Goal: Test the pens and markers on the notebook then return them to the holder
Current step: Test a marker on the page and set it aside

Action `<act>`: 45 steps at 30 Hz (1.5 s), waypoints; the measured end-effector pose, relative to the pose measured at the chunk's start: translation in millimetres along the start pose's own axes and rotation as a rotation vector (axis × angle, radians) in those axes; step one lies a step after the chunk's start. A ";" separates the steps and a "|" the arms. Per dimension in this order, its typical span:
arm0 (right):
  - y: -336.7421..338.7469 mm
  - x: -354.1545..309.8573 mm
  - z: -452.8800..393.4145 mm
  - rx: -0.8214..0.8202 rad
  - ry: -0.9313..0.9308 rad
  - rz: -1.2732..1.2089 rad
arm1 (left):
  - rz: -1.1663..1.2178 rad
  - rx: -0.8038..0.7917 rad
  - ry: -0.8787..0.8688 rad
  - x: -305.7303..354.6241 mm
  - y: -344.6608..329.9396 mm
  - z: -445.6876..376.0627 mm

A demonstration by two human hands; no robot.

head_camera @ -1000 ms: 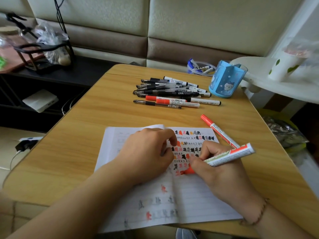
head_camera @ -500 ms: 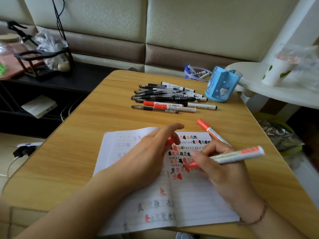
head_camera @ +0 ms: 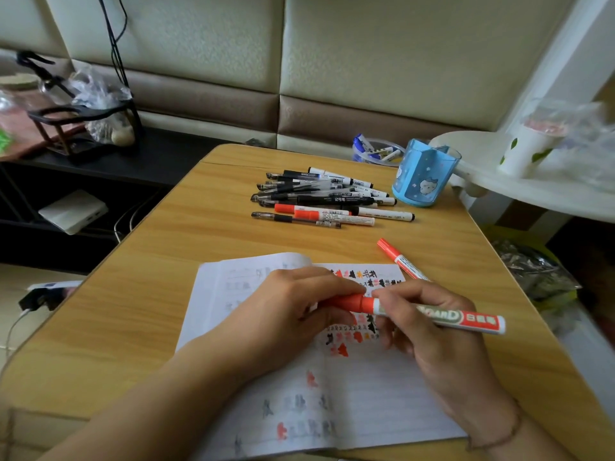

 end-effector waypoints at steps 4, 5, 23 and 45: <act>-7.5 4.5 0.8 -0.028 -0.062 -0.183 | 0.168 -0.032 0.070 6.2 -4.4 1.3; -7.4 3.3 1.2 -0.011 -0.060 -0.233 | 0.210 -0.032 0.069 9.8 -5.3 1.6; 54.4 -52.2 -15.3 0.102 0.489 0.426 | -0.227 0.010 0.273 -2.3 -4.9 1.6; 122.9 55.2 -147.2 -0.115 0.140 1.254 | -0.336 0.011 0.349 -19.8 -4.1 3.4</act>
Point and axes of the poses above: each hand's wrist, its own z-axis away from the middle knuckle, its own y-axis out of the back of the hand, x = y × z, the point moved 7 cm from there along -z, towards the middle knuckle, and after that the axes turned 5 degrees about z, right-handed, at the moved point
